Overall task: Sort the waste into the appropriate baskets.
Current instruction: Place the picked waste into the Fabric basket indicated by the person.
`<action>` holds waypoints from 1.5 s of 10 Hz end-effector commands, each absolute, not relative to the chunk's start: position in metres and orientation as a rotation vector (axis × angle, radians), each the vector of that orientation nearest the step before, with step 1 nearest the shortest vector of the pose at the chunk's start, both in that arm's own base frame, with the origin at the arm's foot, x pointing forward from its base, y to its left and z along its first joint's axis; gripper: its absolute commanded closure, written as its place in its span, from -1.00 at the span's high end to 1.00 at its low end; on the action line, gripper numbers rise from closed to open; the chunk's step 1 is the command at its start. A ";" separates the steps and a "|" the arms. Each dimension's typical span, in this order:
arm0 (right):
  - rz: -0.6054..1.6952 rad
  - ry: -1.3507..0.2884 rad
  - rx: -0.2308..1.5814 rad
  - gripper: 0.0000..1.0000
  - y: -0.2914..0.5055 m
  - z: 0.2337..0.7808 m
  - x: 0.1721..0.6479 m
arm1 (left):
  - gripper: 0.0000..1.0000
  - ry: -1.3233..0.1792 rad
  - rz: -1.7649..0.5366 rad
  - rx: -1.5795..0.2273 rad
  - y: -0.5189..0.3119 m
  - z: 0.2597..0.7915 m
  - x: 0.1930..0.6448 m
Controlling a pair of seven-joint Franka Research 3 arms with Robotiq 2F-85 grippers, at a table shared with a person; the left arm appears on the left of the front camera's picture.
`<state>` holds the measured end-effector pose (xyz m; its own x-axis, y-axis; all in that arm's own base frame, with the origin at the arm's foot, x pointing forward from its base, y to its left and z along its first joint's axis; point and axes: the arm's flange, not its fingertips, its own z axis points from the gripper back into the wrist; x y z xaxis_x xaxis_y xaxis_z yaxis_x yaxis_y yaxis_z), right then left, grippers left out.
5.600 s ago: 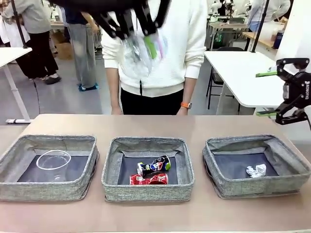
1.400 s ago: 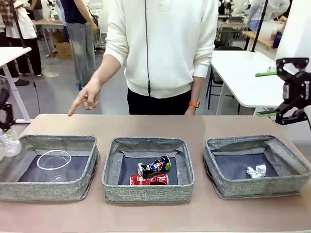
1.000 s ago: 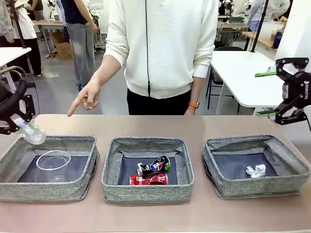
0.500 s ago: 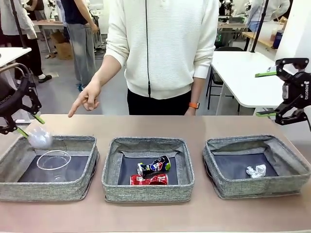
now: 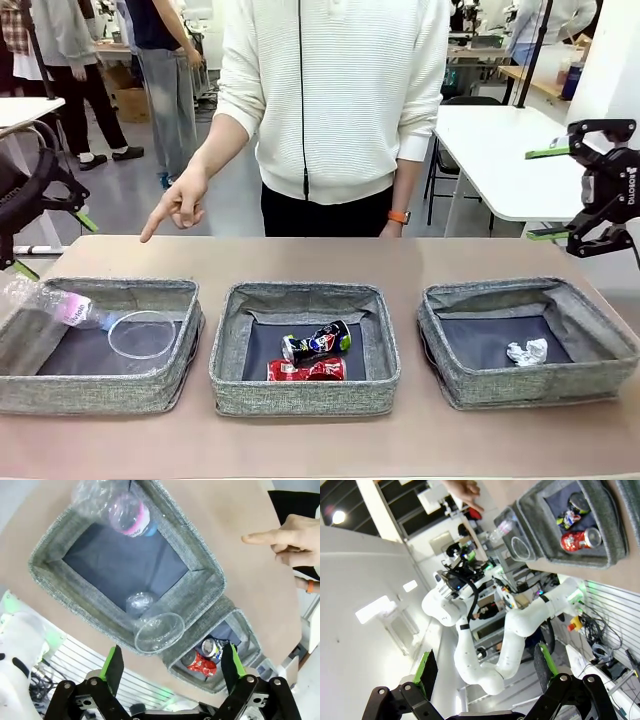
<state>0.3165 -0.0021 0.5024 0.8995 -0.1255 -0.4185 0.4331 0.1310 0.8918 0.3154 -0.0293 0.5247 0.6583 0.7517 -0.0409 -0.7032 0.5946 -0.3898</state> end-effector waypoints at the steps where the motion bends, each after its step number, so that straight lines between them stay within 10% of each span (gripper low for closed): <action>1: -0.404 0.261 1.400 1.00 -0.001 0.505 0.318 | 1.00 -0.134 0.828 -0.430 -0.025 0.520 0.313; 7: -0.404 0.261 1.400 1.00 -0.001 0.505 0.318 | 1.00 -0.122 0.679 -0.657 -0.033 0.572 0.300; 10: -0.404 0.261 1.400 1.00 -0.001 0.505 0.318 | 1.00 0.000 0.159 -1.437 -0.027 0.639 0.275; 15: -0.404 0.261 1.400 1.00 -0.001 0.505 0.318 | 1.00 0.060 -0.198 -1.487 -0.027 0.521 0.281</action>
